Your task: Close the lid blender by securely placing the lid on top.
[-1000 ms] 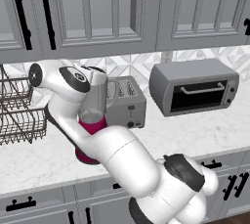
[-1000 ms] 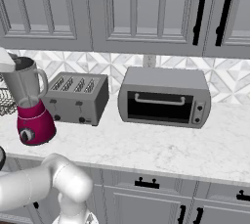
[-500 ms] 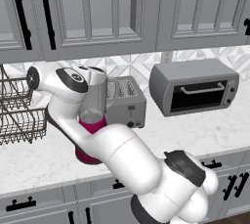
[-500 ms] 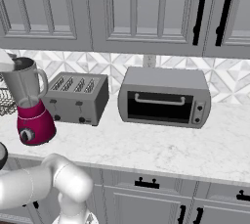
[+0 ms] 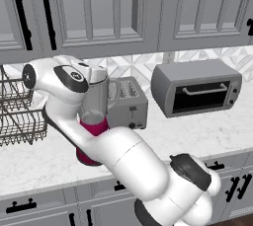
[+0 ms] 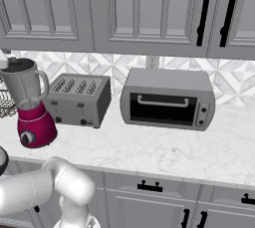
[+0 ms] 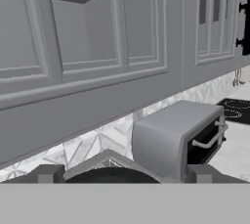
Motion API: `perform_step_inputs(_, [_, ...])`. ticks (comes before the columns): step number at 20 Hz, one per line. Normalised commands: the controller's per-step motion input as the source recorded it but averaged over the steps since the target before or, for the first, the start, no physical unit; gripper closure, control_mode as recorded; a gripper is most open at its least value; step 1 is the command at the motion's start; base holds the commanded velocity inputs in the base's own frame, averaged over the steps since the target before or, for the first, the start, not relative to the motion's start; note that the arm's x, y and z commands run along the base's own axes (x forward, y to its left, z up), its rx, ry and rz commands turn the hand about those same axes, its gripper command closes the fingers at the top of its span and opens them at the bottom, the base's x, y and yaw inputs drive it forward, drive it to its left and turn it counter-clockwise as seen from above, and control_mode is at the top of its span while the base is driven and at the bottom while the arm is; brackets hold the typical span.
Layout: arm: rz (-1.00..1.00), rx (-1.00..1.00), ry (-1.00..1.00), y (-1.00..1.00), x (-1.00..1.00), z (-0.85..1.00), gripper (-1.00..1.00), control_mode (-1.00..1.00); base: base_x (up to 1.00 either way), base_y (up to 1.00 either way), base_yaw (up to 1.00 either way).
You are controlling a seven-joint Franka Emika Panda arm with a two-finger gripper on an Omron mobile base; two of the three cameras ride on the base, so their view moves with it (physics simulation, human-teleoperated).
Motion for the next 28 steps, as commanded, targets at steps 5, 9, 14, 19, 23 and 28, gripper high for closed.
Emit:
perform_step_inputs(5, [0.01, 0.0, -0.03, -0.12, -0.61, 0.02, -1.0, -1.0, 0.0, 0.0, 0.0])
perform_step_inputs(9, [0.0, 0.02, 0.0, -0.82, -0.61, 0.0, -1.0, -1.0, 0.0, 0.0, 0.0])
perform_step_inputs(14, [0.0, 0.02, 0.0, -1.0, -0.35, -0.05, -1.0, -1.0, 0.0, 0.0, 0.0])
perform_step_inputs(19, [0.0, 0.0, -0.01, -0.81, -0.2, -0.2, -1.0, -1.0, 0.0, 0.0, 0.0])
perform_step_inputs(23, [0.0, 0.0, 0.0, -0.55, -0.12, -0.14, -1.0, -1.0, 0.0, 0.0, 0.0])
perform_step_inputs(28, [0.0, 0.0, 0.0, -0.42, -0.03, -0.14, -1.0, -1.0, 0.0, 0.0, 0.0])
